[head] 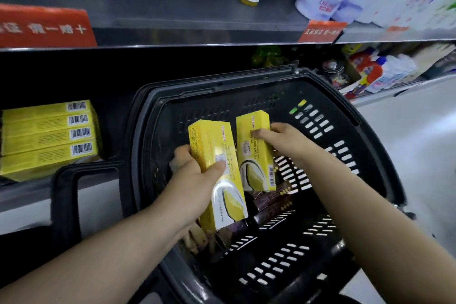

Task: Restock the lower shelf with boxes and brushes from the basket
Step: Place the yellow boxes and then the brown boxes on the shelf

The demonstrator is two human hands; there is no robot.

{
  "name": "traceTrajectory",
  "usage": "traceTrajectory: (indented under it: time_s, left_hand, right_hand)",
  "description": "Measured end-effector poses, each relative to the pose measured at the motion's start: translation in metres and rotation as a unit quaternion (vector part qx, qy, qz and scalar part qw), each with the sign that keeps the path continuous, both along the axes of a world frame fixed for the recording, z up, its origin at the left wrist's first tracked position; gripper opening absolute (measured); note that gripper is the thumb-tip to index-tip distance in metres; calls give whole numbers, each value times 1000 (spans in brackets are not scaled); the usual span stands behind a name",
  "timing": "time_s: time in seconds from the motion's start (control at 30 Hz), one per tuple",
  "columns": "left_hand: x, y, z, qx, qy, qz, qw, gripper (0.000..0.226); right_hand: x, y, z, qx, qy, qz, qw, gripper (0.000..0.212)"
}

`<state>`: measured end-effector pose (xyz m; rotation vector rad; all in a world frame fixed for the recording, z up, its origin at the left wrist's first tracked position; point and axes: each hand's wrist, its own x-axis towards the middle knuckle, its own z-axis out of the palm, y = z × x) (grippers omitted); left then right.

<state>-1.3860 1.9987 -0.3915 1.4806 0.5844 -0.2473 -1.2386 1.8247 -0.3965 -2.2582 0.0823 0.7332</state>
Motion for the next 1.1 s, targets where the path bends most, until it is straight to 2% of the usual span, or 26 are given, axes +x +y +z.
traceTrajectory:
  time_s: [0.1,0.17,0.23,0.27,0.33,0.4,0.47,0.5,0.57,0.6,0.63,0.7,0.8,0.87,1.0,1.1]
  left_hand:
    - [-6,3,11,8,-29,11,1000,38]
    - [-8,10,18,-9,-51,23,998,38]
    - [-11,20,22,-23,-64,34,997,37]
    - [-13,26,24,-30,-68,40,996,36]
    - [-16,39,27,-39,-78,47,995,36]
    - [-19,51,30,-46,-84,58,994,36]
    - [-22,65,35,-55,-86,76,992,32]
    - [-25,72,38,-52,-84,86,991,31]
    - [-30,87,41,-45,-80,116,989,29]
    - [-33,95,42,-44,-75,131,987,28]
    - [-36,102,43,-45,-69,143,986,27]
    - [-41,116,45,-45,-62,162,984,28]
    - [-48,142,44,-56,-49,196,978,37]
    - [-57,161,41,-61,-31,216,974,41]
    - [-66,200,27,-72,4,290,954,48]
    - [-58,222,14,-72,24,350,934,52]
  right_hand:
    - [-30,2,38,93,-16,2,996,55]
    - [-45,11,58,110,-39,-1,993,53]
    - [-57,24,73,115,-48,-2,992,62]
    - [-62,31,78,117,-48,-6,992,58]
    - [-71,44,87,111,-56,-19,992,35]
    - [-78,59,93,115,-43,-28,992,21]
    - [-85,76,95,143,1,-20,989,35]
    - [-87,85,94,166,32,-24,985,35]
    - [-96,102,94,191,63,-15,980,19]
    - [-101,111,94,200,70,-11,977,22]
    - [-102,118,91,214,74,-17,974,34]
    - [-108,134,87,259,107,-39,959,47]
    - [-111,158,82,319,191,-64,926,41]
    - [-112,175,78,319,237,-33,917,24]
    - [-106,221,73,264,237,37,934,36]
    - [-90,263,66,252,217,43,942,19]
